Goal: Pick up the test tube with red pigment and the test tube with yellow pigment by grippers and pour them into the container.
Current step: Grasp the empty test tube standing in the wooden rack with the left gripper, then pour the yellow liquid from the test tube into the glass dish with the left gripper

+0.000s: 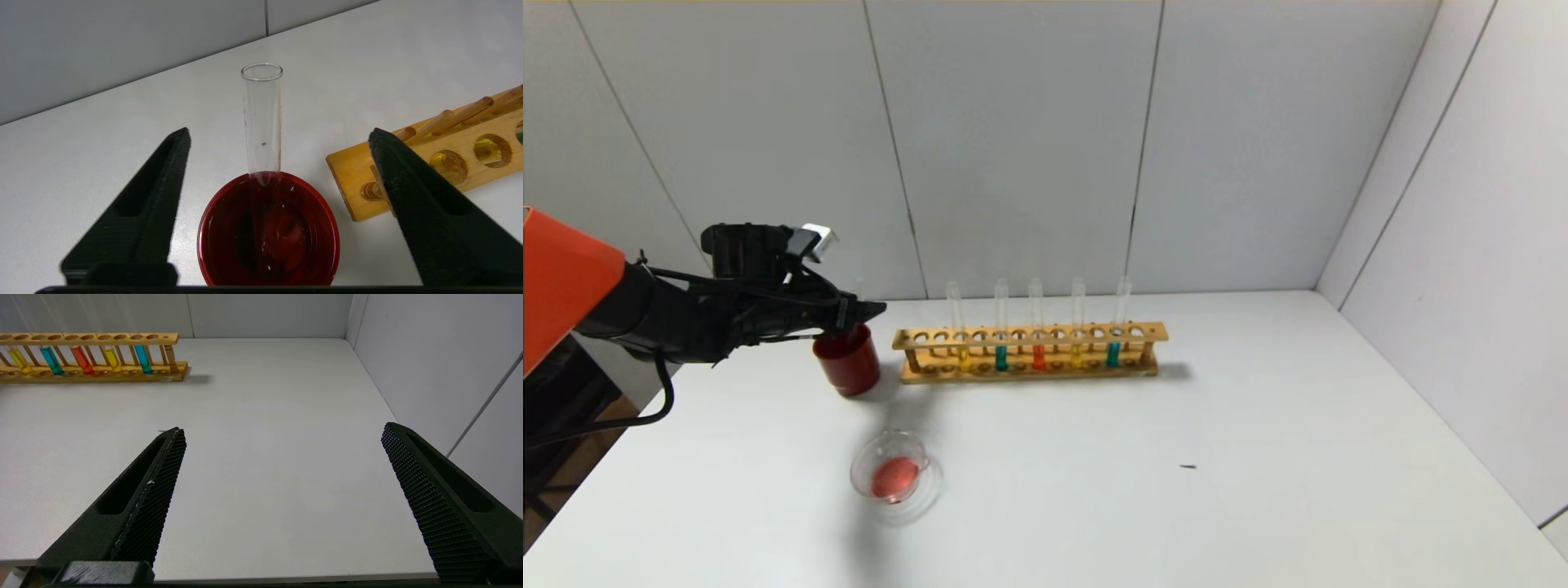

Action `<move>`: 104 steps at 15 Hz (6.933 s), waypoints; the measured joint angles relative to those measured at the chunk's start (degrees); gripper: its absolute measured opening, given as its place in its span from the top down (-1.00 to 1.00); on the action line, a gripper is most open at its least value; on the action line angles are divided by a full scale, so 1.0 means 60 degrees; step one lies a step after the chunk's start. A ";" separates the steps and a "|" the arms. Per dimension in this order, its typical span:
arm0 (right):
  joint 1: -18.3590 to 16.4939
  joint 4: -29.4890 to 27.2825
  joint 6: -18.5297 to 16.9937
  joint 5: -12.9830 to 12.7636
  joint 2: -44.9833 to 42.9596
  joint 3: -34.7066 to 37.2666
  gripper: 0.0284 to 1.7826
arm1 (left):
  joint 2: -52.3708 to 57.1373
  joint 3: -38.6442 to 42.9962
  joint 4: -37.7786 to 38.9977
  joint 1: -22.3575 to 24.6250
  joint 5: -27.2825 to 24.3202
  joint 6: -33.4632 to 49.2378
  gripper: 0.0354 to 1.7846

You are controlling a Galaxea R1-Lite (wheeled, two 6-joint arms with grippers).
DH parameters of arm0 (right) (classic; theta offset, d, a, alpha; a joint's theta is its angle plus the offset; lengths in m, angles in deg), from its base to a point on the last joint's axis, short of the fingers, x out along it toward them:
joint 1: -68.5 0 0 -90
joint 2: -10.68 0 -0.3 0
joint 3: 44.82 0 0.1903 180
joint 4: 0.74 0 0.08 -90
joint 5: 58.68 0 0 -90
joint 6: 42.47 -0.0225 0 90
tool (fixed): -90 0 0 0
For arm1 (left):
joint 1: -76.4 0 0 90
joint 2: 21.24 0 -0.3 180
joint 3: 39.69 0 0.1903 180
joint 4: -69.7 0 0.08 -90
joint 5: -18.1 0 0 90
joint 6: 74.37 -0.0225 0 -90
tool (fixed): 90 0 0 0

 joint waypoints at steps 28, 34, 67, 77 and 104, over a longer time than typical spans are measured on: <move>0.0000 0.0000 0.0000 -0.0004 0.0000 0.0000 -0.96 | 0.1050 0.1156 0.1016 -0.2570 -0.0014 0.1369 -0.96; 0.0000 0.0000 0.0004 0.0000 0.0000 0.0000 -0.96 | 0.0114 0.0417 0.1008 -0.2562 0.0000 0.1558 -0.96; 0.0000 0.0000 0.0000 0.0000 0.0000 0.0000 -0.96 | 0.0987 -0.0666 0.0006 -0.2796 0.0165 0.1451 0.67; 0.0000 0.0000 0.0000 0.0000 0.0000 0.0000 -0.96 | 0.3348 0.0634 -0.1097 -0.2501 0.0173 -0.1363 0.67; 0.0000 0.0000 0.0000 0.0000 0.0000 0.0000 -0.96 | 0.4098 0.4470 -0.1211 -0.2253 0.2314 -1.5533 0.67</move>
